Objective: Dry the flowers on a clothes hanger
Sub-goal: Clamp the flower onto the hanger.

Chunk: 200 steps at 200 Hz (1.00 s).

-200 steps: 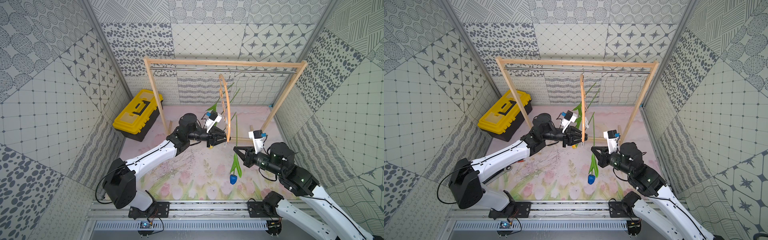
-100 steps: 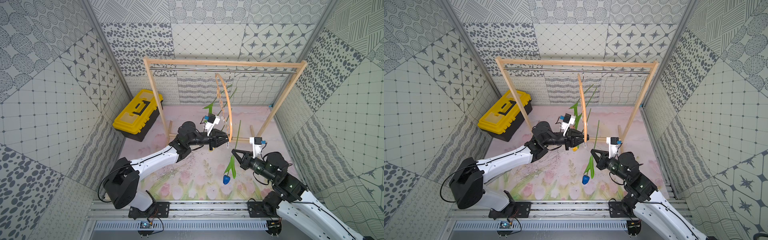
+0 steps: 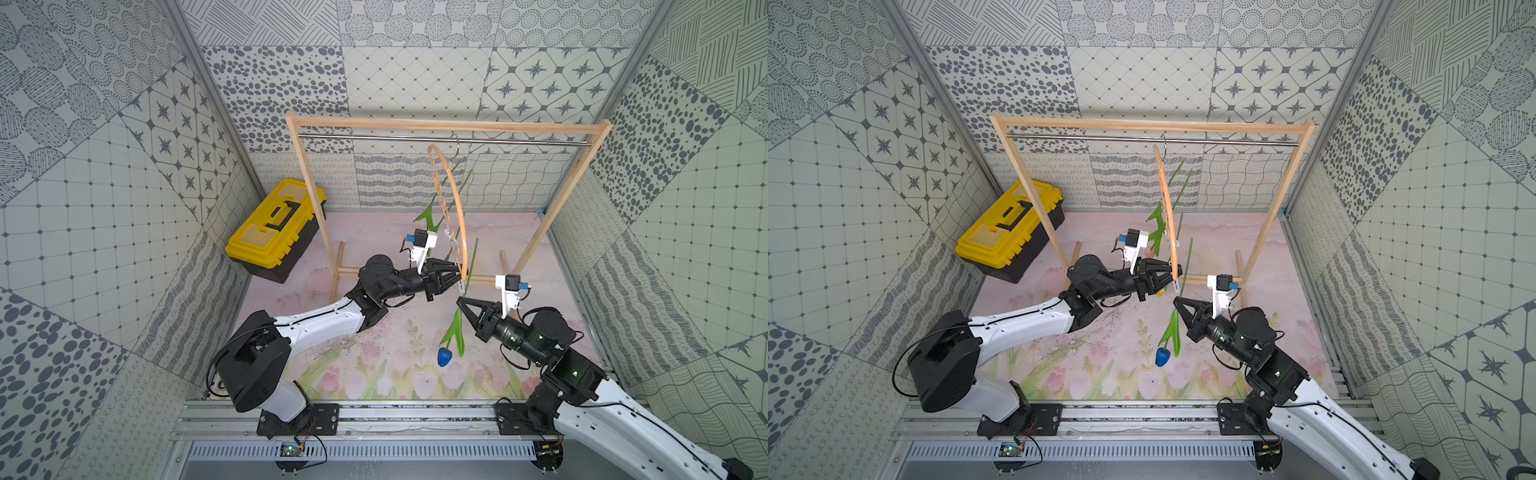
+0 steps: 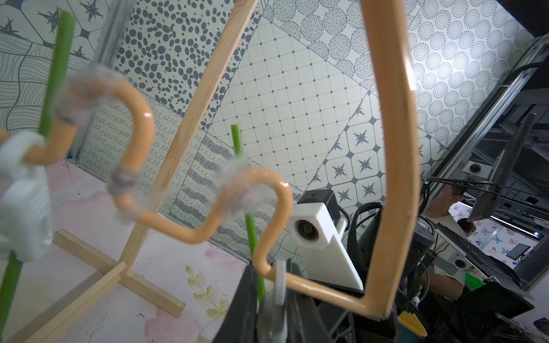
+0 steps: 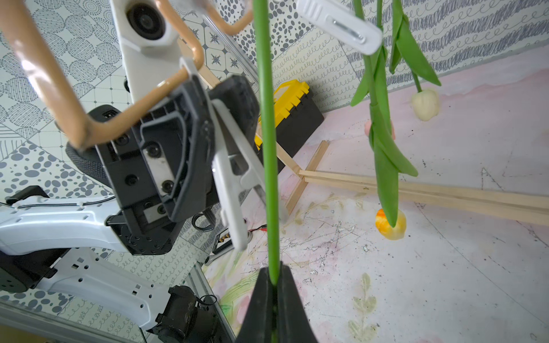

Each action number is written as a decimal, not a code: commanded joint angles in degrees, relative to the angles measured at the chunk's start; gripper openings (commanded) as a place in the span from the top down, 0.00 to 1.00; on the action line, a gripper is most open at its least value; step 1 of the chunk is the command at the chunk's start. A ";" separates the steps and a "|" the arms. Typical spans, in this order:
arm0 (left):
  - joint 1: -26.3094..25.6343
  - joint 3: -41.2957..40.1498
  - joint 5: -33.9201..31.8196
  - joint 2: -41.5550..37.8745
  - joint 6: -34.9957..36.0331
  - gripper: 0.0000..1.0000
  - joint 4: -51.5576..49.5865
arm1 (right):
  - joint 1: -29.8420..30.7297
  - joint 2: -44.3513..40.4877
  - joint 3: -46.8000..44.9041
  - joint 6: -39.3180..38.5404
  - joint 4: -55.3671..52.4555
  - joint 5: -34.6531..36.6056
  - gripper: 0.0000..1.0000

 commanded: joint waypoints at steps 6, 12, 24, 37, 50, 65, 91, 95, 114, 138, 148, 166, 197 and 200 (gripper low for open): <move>-0.07 -1.31 -5.13 0.71 -7.25 1.00 4.90 | 0.51 0.65 1.43 -1.68 3.37 -1.73 1.00; -0.09 -1.53 -5.31 0.84 -7.40 1.00 5.17 | 0.61 0.65 1.45 -1.76 3.29 -1.89 1.00; -0.09 -1.91 -5.48 1.21 -8.13 1.00 6.13 | 0.82 0.44 1.46 -1.95 3.38 -1.87 1.00; -0.09 -1.97 -5.53 1.33 -8.32 1.00 6.48 | 0.90 0.44 1.23 -2.02 3.72 -1.87 1.00; -0.10 -1.81 -5.08 1.50 -8.29 1.00 6.56 | 1.00 1.55 1.29 -2.05 4.81 -3.02 1.00; -0.09 -1.67 -4.65 1.47 -7.86 1.00 6.19 | 1.01 3.31 2.00 -2.33 5.50 -4.13 1.00; -0.07 -1.72 -4.47 1.66 -8.36 1.00 6.21 | 0.94 4.31 2.38 -2.63 6.97 -3.48 1.00; -0.04 -1.83 -4.57 1.79 -8.67 1.00 6.63 | 0.94 4.68 2.50 -2.74 7.10 -3.41 1.00; -0.12 -1.99 -4.73 2.21 -9.22 1.00 7.86 | 1.01 4.90 2.29 -2.56 8.06 -1.94 1.00; -0.09 -2.26 -4.99 2.65 -9.98 1.00 9.04 | 1.00 5.28 3.09 -2.94 8.17 -0.88 1.00; -0.09 -2.42 -5.00 2.78 -10.17 1.00 9.54 | 1.01 5.67 3.57 -3.24 8.04 -0.68 1.00; -0.03 -2.82 -5.24 2.52 -9.88 1.00 9.64 | 1.01 5.62 3.67 -3.38 7.93 0.82 1.00; -0.11 -3.51 -5.70 2.23 -10.07 1.00 10.24 | 1.00 5.66 3.65 -3.43 7.74 2.92 1.00; -0.10 -3.49 -5.75 2.20 -10.05 1.00 10.33 | 1.01 5.84 4.39 -3.45 7.60 3.07 1.00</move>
